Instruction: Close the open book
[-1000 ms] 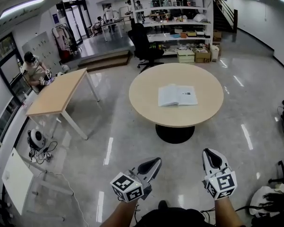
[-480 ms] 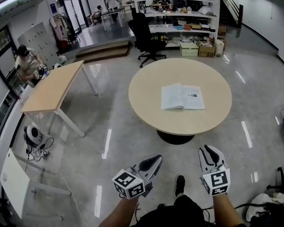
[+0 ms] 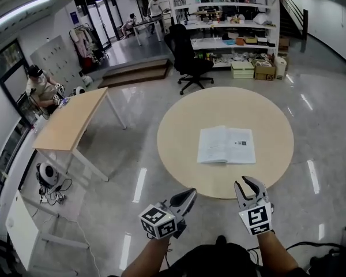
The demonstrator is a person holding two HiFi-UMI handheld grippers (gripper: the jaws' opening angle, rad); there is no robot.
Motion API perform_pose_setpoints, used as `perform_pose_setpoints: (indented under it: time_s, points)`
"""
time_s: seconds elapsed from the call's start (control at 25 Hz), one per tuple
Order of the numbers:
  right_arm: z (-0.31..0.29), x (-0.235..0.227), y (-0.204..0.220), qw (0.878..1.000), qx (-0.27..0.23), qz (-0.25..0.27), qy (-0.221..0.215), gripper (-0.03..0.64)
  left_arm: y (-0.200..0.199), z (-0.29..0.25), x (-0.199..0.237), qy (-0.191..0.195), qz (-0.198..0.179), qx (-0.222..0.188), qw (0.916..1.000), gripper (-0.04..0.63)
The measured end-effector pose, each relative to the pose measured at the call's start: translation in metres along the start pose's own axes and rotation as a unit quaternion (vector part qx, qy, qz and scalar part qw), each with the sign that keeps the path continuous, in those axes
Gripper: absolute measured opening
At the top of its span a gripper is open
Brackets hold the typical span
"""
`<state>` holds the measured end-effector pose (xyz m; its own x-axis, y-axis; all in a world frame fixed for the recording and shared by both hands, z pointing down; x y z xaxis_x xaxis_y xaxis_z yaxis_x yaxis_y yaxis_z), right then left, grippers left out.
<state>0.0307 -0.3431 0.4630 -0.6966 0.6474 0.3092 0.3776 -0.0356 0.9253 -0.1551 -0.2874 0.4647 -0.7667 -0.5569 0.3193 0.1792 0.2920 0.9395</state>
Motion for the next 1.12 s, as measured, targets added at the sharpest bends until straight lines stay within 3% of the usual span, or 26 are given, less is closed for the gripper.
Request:
perform_pose_setpoints:
  time_s: [0.24,0.44,0.68,0.88,1.12]
  points:
    - [-0.059,-0.033,0.003,0.999,-0.002,0.007,-0.036,0.075,-0.018,-0.054,0.037,-0.024,0.007,-0.005,0.9997,-0.017]
    - [-0.108,-0.043,0.009,0.999,0.018,0.008,-0.047,0.091,-0.027,-0.088,0.073,-0.017,0.013,0.012,0.9997,-0.017]
    - [-0.17,-0.05,0.026,0.994,0.074,0.059,-0.057,0.155,-0.025,-0.119,0.137,-0.015,0.016,0.038,0.999,-0.017]
    - [-0.203,-0.046,0.049,0.988,0.125,0.067,-0.06,0.178,-0.011,-0.137,0.175,0.0,0.052,0.063,0.9966,-0.017]
    - [-0.23,-0.034,0.084,0.97,0.188,0.116,-0.103,0.238,0.011,-0.163,0.2,0.006,0.066,0.108,0.9919,-0.017]
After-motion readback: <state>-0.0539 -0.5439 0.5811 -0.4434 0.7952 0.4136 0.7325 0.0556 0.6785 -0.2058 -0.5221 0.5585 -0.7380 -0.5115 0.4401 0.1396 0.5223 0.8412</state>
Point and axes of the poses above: the fingertips, and each gripper's own axes: z backward along the fingers, x to its left, y out of its underside, the point moved 4 cm from there along z, backward along the fingers, and after that the axes turned 2 degrees about z, right-handed, at the moved point
